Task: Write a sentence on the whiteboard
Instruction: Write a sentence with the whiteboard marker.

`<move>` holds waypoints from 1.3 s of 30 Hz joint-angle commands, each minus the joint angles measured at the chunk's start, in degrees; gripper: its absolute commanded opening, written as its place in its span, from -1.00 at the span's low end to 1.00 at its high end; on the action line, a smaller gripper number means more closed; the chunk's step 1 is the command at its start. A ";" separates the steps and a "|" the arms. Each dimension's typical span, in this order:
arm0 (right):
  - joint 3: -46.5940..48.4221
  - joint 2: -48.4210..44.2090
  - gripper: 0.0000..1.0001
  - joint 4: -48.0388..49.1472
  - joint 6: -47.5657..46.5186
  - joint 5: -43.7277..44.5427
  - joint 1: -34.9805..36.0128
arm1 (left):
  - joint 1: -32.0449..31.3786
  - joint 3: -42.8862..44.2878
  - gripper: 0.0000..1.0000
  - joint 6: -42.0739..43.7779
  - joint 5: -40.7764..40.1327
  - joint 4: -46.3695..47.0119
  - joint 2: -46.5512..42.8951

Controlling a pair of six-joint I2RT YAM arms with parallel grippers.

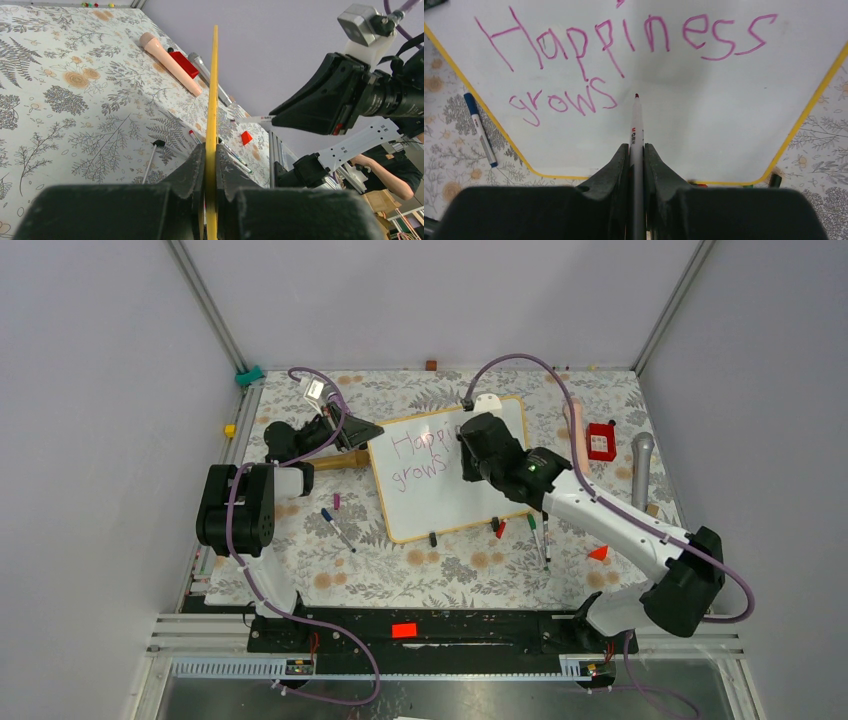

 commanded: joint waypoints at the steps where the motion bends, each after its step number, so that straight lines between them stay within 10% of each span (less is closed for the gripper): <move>1: -0.44 -1.91 -1.00 2.42 -0.72 2.31 -2.03 | -0.75 0.03 -1.00 0.78 3.14 3.51 -1.42; 39: -8.61 -1.33 -1.00 3.00 3.95 -0.59 -3.47 | -0.74 -0.06 -1.00 1.00 3.07 3.49 -1.58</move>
